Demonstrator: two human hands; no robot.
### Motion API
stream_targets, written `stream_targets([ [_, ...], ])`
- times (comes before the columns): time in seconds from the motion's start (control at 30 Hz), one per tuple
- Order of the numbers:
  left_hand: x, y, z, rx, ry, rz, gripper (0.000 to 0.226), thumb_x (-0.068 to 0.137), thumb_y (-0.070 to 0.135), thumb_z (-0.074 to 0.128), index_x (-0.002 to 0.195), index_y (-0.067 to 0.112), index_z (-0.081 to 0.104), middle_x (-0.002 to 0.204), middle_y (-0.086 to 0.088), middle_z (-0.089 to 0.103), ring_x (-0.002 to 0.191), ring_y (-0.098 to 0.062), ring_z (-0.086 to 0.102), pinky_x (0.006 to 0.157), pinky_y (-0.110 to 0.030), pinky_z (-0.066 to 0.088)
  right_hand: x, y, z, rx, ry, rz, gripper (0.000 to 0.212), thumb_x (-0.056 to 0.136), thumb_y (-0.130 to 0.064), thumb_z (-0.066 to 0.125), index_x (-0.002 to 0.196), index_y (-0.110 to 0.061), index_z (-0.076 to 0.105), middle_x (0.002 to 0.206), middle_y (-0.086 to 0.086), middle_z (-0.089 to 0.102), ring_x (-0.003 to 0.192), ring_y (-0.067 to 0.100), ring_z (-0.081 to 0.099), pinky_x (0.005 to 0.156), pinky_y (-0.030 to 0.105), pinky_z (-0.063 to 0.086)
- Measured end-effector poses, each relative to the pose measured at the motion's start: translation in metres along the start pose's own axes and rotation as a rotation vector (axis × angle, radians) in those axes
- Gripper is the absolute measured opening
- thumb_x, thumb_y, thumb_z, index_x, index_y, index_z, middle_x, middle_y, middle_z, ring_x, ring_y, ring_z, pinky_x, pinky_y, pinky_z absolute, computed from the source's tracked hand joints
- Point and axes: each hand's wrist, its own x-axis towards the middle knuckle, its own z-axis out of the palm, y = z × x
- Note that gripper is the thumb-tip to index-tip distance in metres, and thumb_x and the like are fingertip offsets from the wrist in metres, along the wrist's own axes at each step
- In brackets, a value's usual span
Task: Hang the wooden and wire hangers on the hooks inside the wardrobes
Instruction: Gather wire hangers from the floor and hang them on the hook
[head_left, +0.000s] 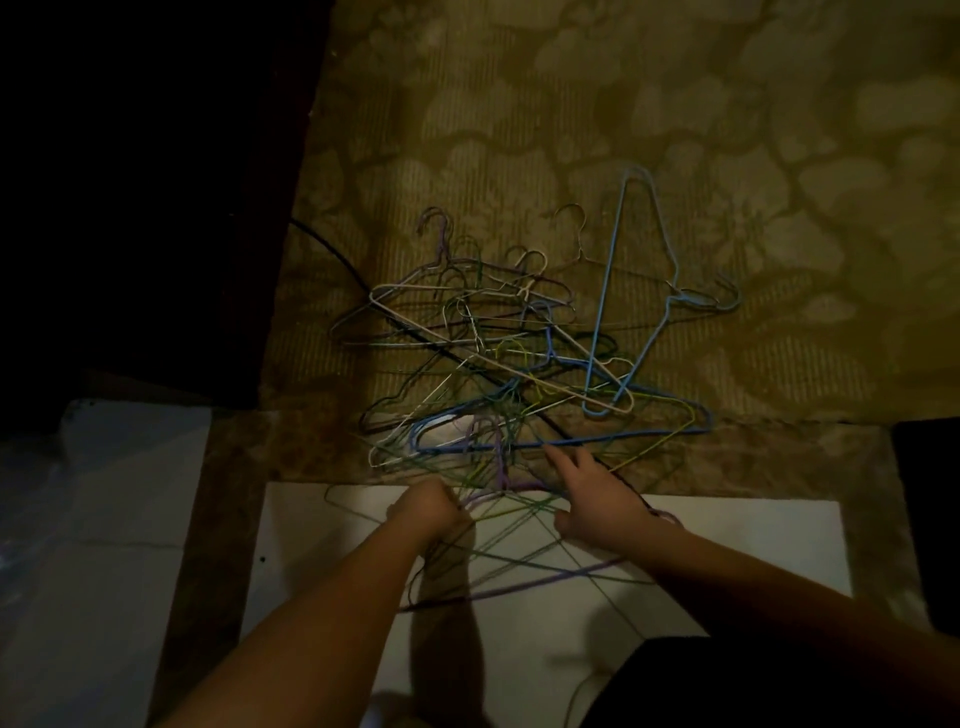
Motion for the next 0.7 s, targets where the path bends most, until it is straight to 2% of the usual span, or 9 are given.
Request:
stream_targets([
  [0.1, -0.001, 0.005, -0.006, -0.014, -0.030, 0.063, 0.026, 0.095, 0.022, 0.057, 0.113, 0.007, 0.069, 0.114, -0.013, 0.066, 0.108, -0.027, 0.059, 0.087, -0.031, 0.047, -0.002, 0.009, -0.008, 0.082, 0.041, 0.020, 0.098, 0.080, -0.030, 0.068, 0.155, -0.032, 0.004, 0.140, 0.011, 0.033, 0.110, 0.029, 0.052, 0.074, 0.030, 0.043],
  [0.17, -0.003, 0.008, -0.013, -0.041, 0.017, 0.079, 0.028, 0.098, 0.025, 0.053, 0.116, 0.008, 0.066, 0.115, -0.014, 0.065, 0.107, -0.028, 0.059, 0.081, -0.030, 0.045, -0.002, 0.013, -0.018, 0.107, 0.072, 0.040, 0.099, 0.080, -0.027, 0.070, 0.155, -0.031, 0.006, 0.135, 0.010, 0.034, 0.108, 0.029, 0.053, 0.074, 0.030, 0.043],
  [0.27, -0.003, 0.008, -0.025, -0.076, 0.065, 0.084, 0.028, 0.099, 0.029, 0.050, 0.110, 0.009, 0.066, 0.108, -0.013, 0.067, 0.092, -0.026, 0.060, 0.073, -0.029, 0.043, -0.002, 0.019, -0.032, 0.053, 0.107, 0.046, 0.096, 0.081, -0.028, 0.070, 0.154, -0.030, 0.007, 0.134, 0.012, 0.036, 0.115, 0.032, 0.051, 0.087, 0.035, 0.048],
  [0.4, -0.001, 0.006, -0.035, -0.127, 0.092, 0.111, 0.022, 0.097, 0.029, 0.055, 0.103, 0.009, 0.063, 0.086, -0.006, 0.069, 0.075, -0.021, 0.064, 0.071, -0.032, 0.052, -0.004, 0.018, -0.059, -0.071, 0.155, 0.076, 0.086, 0.087, -0.020, 0.062, 0.154, -0.032, 0.010, 0.140, 0.014, 0.035, 0.115, 0.032, 0.053, 0.084, 0.037, 0.049],
  [0.5, -0.004, 0.010, -0.052, 0.056, 0.210, 0.144, 0.028, 0.094, 0.039, 0.059, 0.107, 0.015, 0.062, 0.099, -0.006, 0.066, 0.085, -0.020, 0.060, 0.073, -0.031, 0.048, -0.002, 0.020, -0.093, -0.027, 0.218, 0.096, 0.079, 0.088, -0.021, 0.058, 0.153, -0.031, 0.014, 0.146, 0.011, 0.037, 0.113, 0.031, 0.056, 0.082, 0.040, 0.053],
  [0.57, -0.009, 0.015, -0.066, 0.208, 0.285, 0.152, 0.025, 0.096, 0.039, 0.053, 0.109, 0.019, 0.063, 0.105, -0.007, 0.065, 0.090, -0.023, 0.060, 0.075, -0.032, 0.048, 0.000, 0.018, -0.115, -0.001, 0.161, 0.103, 0.074, 0.089, -0.024, 0.058, 0.153, -0.028, 0.021, 0.148, 0.009, 0.040, 0.119, 0.028, 0.054, 0.088, 0.036, 0.050],
  [0.6, -0.011, 0.016, -0.073, 0.258, 0.319, 0.162, 0.024, 0.098, 0.036, 0.049, 0.111, 0.020, 0.063, 0.107, -0.008, 0.066, 0.093, -0.025, 0.061, 0.074, -0.032, 0.048, 0.002, 0.016, -0.125, 0.025, 0.116, 0.109, 0.071, 0.090, -0.025, 0.059, 0.153, -0.026, 0.025, 0.145, 0.009, 0.044, 0.116, 0.025, 0.055, 0.085, 0.031, 0.048],
  [0.7, -0.024, 0.018, -0.095, 0.320, 0.348, 0.188, 0.027, 0.101, 0.033, 0.044, 0.117, 0.023, 0.064, 0.108, -0.008, 0.065, 0.096, -0.027, 0.061, 0.070, -0.030, 0.044, 0.004, 0.005, -0.156, 0.120, 0.026, 0.139, 0.061, 0.093, -0.028, 0.058, 0.149, -0.029, 0.035, 0.124, 0.010, 0.059, 0.088, 0.018, 0.058, 0.070, 0.026, 0.042],
])
